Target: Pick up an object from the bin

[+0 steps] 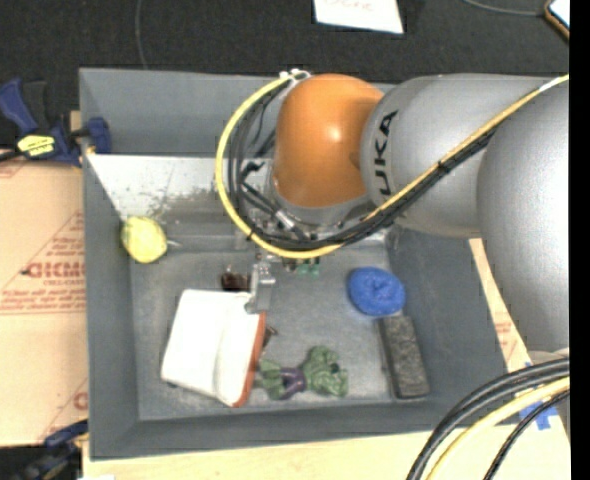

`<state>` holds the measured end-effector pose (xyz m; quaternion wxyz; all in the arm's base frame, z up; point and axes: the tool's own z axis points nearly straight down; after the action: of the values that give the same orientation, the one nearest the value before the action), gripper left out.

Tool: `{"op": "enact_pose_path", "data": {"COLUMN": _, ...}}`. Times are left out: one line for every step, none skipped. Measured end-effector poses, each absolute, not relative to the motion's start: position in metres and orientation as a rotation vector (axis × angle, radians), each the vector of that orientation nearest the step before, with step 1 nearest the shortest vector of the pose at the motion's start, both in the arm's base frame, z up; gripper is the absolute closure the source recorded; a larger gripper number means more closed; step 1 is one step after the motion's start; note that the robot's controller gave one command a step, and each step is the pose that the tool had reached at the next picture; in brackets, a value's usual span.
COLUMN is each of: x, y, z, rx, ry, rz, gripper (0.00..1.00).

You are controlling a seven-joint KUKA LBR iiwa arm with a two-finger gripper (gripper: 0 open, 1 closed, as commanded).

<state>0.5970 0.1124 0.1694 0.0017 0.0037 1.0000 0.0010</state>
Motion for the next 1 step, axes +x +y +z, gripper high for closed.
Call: {"op": "enact_pose_path", "data": {"x": 0.597, "y": 0.1124, "z": 0.1694, "rx": 0.012, "ry": 3.138, "rz": 0.003, "gripper": 0.0}}
